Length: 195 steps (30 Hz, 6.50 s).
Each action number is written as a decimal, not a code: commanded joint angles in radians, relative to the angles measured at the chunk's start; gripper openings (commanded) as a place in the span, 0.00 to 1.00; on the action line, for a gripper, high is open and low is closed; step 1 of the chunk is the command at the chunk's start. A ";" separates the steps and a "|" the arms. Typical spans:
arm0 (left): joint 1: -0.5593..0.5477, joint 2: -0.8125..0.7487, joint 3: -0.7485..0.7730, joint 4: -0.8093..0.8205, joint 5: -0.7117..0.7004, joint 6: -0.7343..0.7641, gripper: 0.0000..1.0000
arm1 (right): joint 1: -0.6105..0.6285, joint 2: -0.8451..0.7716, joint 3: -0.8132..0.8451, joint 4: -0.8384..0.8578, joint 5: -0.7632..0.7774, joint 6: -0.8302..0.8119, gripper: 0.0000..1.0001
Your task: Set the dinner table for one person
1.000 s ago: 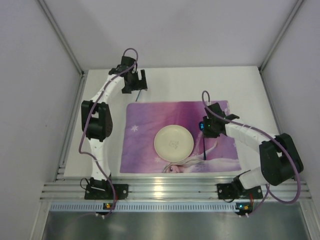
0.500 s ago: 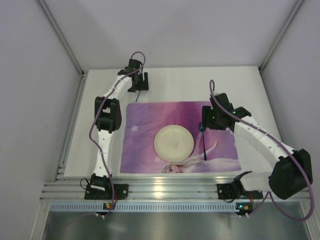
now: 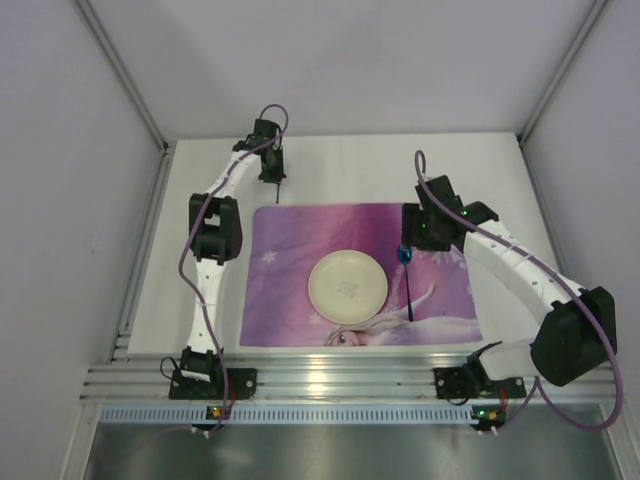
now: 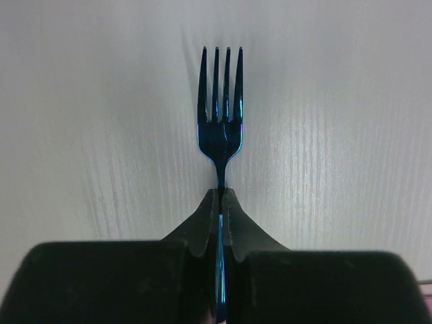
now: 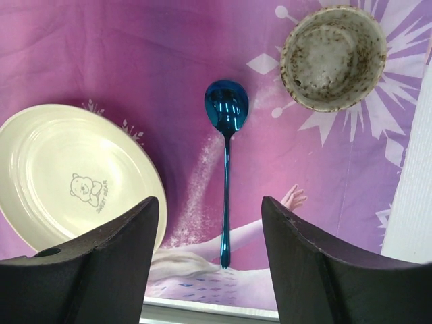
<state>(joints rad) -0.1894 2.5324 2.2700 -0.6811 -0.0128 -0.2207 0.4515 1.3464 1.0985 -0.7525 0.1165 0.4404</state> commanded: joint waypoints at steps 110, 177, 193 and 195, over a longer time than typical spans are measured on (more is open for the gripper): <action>-0.071 -0.615 -0.463 -0.074 -0.474 -0.019 0.98 | -0.011 -0.004 0.086 0.013 0.129 -0.040 1.00; 0.139 -0.959 -1.962 1.796 -0.136 0.184 0.99 | -0.409 0.115 -0.879 1.965 -0.040 -0.494 1.00; 0.137 -0.959 -1.962 1.796 -0.136 0.184 0.99 | -0.404 0.103 -0.856 1.938 -0.029 -0.491 1.00; 0.137 -0.957 -1.962 1.798 -0.136 0.184 0.99 | -0.404 0.105 -0.852 1.935 -0.031 -0.491 1.00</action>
<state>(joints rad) -0.0586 1.5776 0.3138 1.0397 -0.1677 -0.0380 0.0494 1.4506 0.2245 1.1053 0.1101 -0.0666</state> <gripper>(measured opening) 0.987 0.996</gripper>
